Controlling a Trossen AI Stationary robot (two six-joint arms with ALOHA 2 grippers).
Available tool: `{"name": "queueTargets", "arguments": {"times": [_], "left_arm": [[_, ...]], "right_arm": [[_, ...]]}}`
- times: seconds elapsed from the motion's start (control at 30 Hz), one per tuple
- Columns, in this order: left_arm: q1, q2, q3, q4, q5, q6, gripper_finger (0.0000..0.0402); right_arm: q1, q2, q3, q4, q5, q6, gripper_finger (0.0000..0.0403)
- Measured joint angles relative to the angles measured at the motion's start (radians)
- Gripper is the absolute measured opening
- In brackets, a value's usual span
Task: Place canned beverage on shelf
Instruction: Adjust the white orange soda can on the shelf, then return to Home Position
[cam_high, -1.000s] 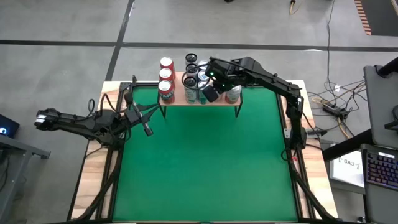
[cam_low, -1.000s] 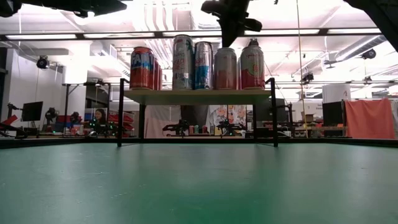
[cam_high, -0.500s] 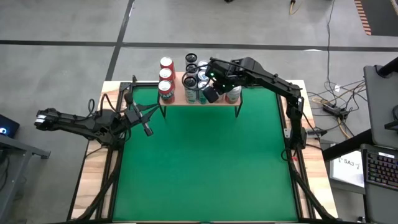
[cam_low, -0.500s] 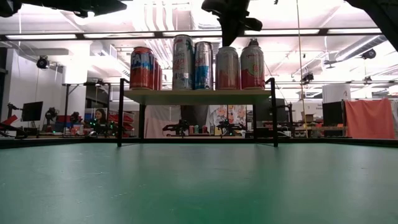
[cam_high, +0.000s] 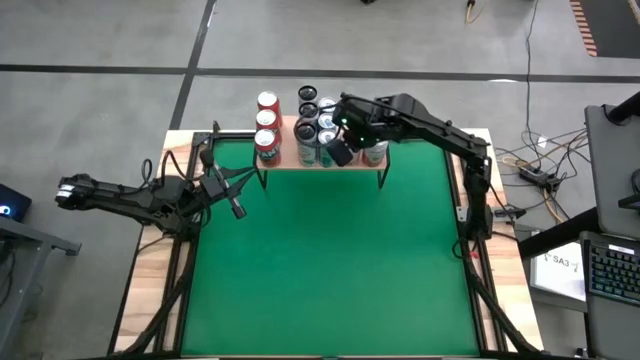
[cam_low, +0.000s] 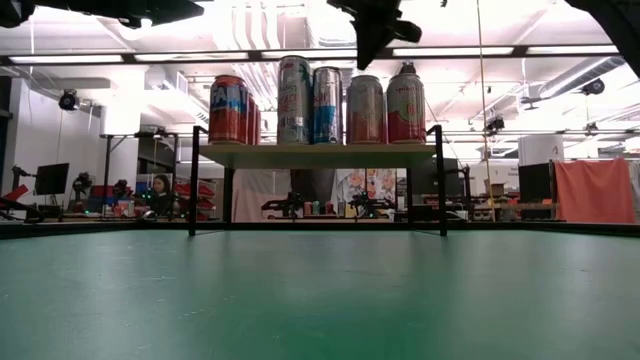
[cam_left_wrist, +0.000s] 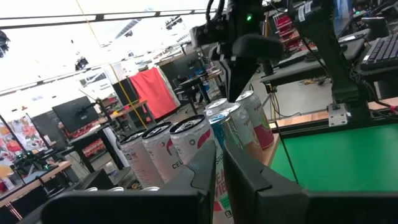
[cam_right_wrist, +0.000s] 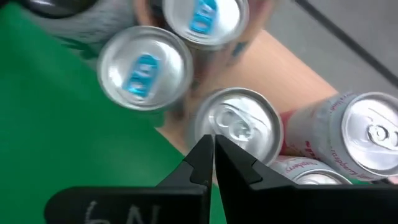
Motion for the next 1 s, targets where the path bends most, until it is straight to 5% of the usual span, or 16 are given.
{"name": "queueTargets", "arguments": {"times": [0.3, 0.57, 1.0], "left_arm": [[-0.003, 0.000, 0.000, 0.000, 0.008, -0.045, 0.0013], [-0.006, -0.001, 0.000, 0.000, 0.198, -0.169, 0.0013], [-0.176, -0.072, 0.001, -0.153, 0.171, -0.288, 0.0013]], "right_arm": [[0.167, -0.040, 0.000, 0.081, 0.137, -0.093, 0.0009], [0.349, -0.069, 0.000, 0.096, 0.141, -0.159, 0.0009], [0.555, -0.073, 0.000, 0.176, 0.142, -0.306, 0.0009]]}}
